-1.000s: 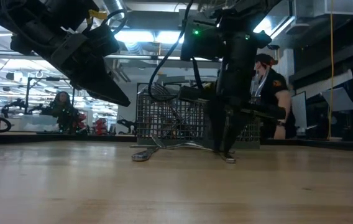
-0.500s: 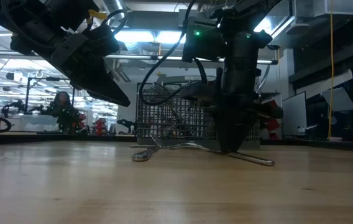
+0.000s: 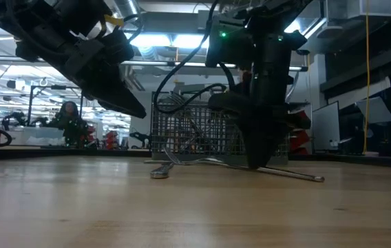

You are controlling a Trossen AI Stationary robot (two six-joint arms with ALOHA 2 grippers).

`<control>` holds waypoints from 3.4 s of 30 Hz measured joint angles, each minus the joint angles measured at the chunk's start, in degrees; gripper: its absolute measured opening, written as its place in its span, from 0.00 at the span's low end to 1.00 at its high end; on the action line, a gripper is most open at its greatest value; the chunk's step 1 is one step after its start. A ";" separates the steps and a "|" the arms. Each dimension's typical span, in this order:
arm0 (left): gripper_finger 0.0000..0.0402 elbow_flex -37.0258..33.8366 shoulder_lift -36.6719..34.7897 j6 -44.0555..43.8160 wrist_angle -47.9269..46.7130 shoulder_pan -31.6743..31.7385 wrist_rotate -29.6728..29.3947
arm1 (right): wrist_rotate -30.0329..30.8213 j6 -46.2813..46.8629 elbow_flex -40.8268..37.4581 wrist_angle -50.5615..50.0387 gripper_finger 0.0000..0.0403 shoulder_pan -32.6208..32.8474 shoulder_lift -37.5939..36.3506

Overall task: Sort silverware
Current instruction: Put the knife into the silverware rack

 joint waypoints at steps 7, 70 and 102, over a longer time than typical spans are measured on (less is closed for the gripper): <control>0.33 0.00 -0.07 -0.85 0.00 3.19 0.00 | 0.33 -2.58 -0.04 -0.07 0.14 -0.02 -1.35; 0.33 0.00 -7.98 -5.73 12.39 8.16 -0.48 | 63.46 -24.67 4.84 -25.58 0.14 8.55 -37.43; 0.33 0.00 -7.98 -6.04 11.88 8.16 -2.60 | 38.52 -64.23 -43.30 63.63 0.14 -12.87 -45.82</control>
